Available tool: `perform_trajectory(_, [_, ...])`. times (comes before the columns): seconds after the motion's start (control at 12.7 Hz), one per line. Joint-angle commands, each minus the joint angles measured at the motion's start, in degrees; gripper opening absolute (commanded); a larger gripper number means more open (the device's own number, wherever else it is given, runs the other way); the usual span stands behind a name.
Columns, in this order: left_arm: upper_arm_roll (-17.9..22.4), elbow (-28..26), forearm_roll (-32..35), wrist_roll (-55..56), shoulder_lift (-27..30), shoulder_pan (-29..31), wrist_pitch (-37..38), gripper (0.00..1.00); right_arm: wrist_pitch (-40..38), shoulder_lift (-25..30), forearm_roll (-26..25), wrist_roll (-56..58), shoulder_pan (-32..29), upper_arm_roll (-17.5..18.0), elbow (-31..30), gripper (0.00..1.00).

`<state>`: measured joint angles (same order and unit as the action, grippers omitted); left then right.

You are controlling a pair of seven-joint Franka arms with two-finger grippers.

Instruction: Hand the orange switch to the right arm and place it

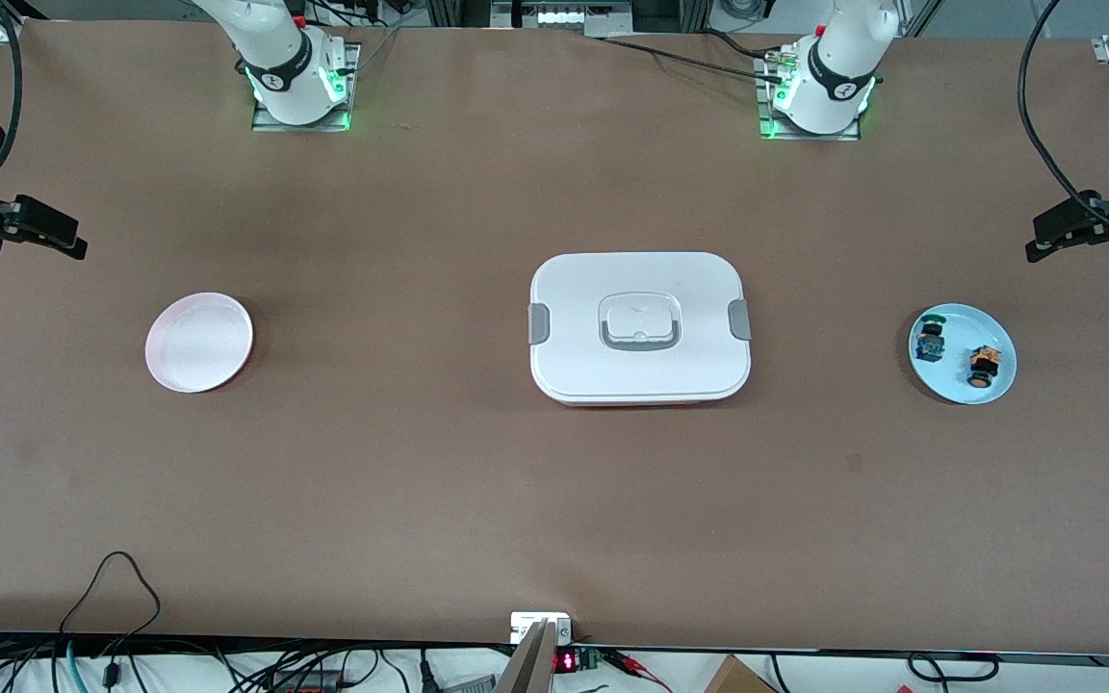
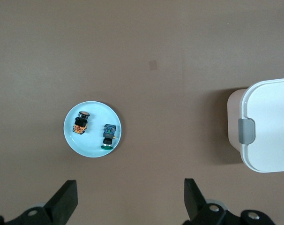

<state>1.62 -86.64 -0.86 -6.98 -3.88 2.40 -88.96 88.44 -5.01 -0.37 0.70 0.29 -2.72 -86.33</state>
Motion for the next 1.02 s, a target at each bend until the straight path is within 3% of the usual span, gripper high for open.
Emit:
perform_trajectory(0.0, [-0.6,0.9,1.4,-0.9,-0.3,0.1,2.0,1.00,-0.2,0.2,0.8,0.3,-0.2,0.3,0.5,1.00])
perform_trajectory(0.63, [-0.7,0.5,1.5,-2.1,-0.6,0.2,4.4,1.00,-0.4,-0.5,0.6,0.5,-0.1,0.3,2.6,1.00])
perform_trajectory(0.94, [-0.7,-1.1,4.9,-10.4,-8.1,0.9,4.1,1.00,-0.9,-0.3,0.3,1.8,-0.1,0.3,2.6,1.00])
